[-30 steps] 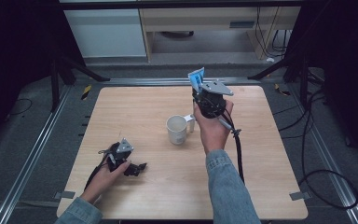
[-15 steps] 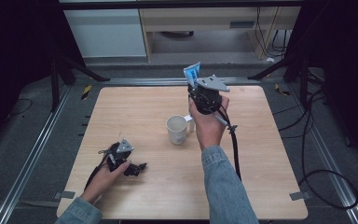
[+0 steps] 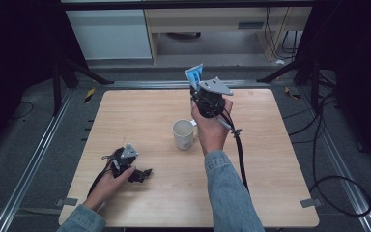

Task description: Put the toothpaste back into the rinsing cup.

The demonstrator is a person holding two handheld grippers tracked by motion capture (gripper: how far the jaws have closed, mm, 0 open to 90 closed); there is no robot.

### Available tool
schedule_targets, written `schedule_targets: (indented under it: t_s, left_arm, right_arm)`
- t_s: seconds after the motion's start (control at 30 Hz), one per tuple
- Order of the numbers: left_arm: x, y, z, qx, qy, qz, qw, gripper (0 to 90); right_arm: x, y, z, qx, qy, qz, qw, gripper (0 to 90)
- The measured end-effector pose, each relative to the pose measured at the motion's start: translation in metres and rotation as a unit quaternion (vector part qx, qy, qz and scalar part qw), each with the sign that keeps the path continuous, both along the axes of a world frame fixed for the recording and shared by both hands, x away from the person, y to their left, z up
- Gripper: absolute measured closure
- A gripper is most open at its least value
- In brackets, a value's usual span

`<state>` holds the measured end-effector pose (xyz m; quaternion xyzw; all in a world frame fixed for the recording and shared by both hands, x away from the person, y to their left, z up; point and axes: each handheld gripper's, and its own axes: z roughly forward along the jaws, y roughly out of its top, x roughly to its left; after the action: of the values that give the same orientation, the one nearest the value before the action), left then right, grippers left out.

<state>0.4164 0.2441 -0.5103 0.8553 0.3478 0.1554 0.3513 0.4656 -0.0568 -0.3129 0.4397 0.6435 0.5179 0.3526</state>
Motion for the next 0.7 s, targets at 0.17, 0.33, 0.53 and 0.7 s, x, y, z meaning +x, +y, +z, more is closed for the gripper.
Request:
schedule_targets:
  t_s: [0.17,0.33,0.53,0.7]
  left_arm:
    - [0.0,0.0,0.0,0.0,0.0,0.0,1.0,0.0]
    - [0.0,0.0,0.0,0.0,0.0,0.0,1.0,0.0]
    - [0.0,0.0,0.0,0.0,0.0,0.0,1.0,0.0]
    - [0.0,0.0,0.0,0.0,0.0,0.0,1.0,0.0]
  right_arm:
    - [0.0,0.005,-0.002,0.003,0.0,0.005,1.0,73.3]
    - [-0.001,0.008,-0.003,0.001,0.0,0.01,1.0,73.3]
    - [-0.001,0.011,-0.004,0.002,0.0,0.013,0.9999,73.3]
    - [-0.002,0.013,-0.008,0.001,0.003,0.015,0.9999,73.3]
